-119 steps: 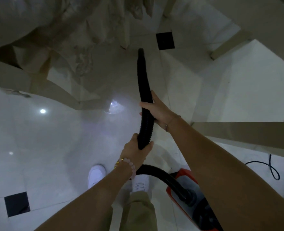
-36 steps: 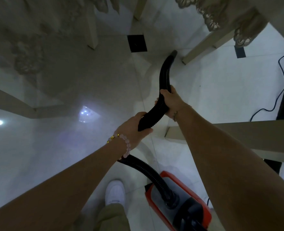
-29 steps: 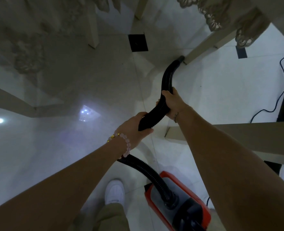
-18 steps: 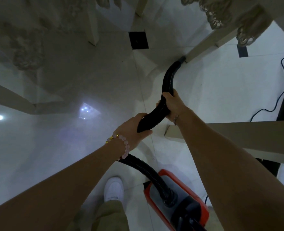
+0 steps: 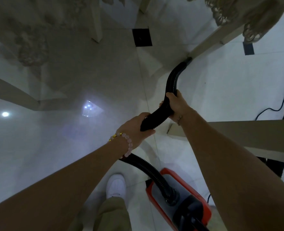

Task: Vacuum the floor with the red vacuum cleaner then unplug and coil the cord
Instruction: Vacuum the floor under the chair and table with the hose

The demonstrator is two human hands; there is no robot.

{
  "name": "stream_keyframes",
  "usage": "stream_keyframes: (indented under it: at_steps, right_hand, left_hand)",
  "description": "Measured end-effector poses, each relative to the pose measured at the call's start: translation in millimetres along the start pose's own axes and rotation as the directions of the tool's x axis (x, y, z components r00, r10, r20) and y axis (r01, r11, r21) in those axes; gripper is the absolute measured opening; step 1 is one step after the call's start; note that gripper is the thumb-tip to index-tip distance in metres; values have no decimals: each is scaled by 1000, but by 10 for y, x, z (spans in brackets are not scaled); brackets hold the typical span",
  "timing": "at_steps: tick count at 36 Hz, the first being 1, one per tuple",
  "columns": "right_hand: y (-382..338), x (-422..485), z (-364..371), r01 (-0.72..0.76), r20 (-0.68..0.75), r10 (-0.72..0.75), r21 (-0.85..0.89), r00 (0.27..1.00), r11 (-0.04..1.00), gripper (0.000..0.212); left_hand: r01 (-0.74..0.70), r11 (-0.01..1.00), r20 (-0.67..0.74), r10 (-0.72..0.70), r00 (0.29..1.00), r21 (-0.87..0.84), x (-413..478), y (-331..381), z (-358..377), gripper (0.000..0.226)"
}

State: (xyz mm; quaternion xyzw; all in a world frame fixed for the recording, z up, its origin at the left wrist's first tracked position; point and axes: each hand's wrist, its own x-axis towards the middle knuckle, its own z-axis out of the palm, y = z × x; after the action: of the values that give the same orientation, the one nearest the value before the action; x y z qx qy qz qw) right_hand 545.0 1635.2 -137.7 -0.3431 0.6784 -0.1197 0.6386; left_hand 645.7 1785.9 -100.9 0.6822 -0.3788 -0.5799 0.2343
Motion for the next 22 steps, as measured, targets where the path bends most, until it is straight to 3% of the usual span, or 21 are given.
stream_keyframes:
  at_steps: [7,13,22]
  right_hand:
    - [-32,19,-34,-13,-34,14,20,999,1000,23]
    - [-47,41,-62,-24,-20,23,-11,1000,1000,35]
    - [-4,47,-68,-32,-63,33,19,997,999,32]
  left_hand:
    - [2,999,0,-2,1000,32,17,90,3,51]
    - [0,999,3,0,1000,46,47,107,23,50]
    - [10,998,-8,-9,1000,69,71,82,60,48]
